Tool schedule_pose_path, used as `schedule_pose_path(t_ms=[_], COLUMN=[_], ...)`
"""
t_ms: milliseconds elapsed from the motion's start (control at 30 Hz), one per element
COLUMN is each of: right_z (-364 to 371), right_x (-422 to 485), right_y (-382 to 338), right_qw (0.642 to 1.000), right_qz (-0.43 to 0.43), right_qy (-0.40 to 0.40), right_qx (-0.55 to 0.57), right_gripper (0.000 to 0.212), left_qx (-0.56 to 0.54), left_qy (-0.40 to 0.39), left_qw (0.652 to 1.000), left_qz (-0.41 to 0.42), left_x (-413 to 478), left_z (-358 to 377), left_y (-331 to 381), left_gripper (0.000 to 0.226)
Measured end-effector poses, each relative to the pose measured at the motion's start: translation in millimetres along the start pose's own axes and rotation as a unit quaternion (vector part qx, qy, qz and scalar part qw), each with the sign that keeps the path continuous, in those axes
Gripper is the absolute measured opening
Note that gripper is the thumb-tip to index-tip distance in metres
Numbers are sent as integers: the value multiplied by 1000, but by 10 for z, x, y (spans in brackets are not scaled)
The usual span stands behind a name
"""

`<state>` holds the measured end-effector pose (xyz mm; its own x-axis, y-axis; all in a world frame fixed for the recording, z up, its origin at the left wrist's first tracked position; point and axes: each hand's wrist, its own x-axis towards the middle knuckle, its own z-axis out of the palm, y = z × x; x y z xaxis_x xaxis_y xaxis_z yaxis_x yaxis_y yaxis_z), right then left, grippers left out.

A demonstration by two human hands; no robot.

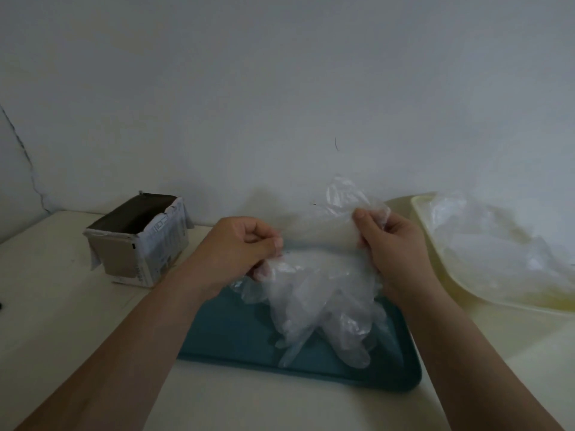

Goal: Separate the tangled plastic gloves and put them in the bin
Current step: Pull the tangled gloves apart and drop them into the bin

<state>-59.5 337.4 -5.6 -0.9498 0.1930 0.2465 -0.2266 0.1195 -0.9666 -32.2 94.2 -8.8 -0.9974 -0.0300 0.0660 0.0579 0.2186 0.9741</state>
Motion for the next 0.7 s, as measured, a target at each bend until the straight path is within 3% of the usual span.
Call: schedule_pose_path(t_ms=[133, 233, 367, 467, 533, 700], right_z=[-29, -35, -97, -88, -59, 43], right_x=[25, 16, -52, -95, -84, -80], right_y=[16, -32, -111, -101, -9, 158], right_qw=[998, 988, 958, 915, 897, 905], right_qz=[33, 73, 69, 79, 85, 42], right_qy=[-15, -109, -267, -352, -375, -339], right_qx=[51, 83, -82, -179, -219, -254], right_gripper=[38, 35, 42, 33, 31, 27], left_qx=[53, 120, 311, 317, 300, 234], left_qy=[62, 97, -9, -37, -10, 76], left_qw=[997, 987, 950, 948, 953, 965], left_qz=[16, 54, 18, 16, 33, 88], left_x=[68, 99, 49, 71, 104, 118], left_z=[-49, 19, 175, 207, 175, 28], left_y=[-98, -169, -308, -422, -426, -294], left_gripper=[5, 4, 18, 10, 14, 14])
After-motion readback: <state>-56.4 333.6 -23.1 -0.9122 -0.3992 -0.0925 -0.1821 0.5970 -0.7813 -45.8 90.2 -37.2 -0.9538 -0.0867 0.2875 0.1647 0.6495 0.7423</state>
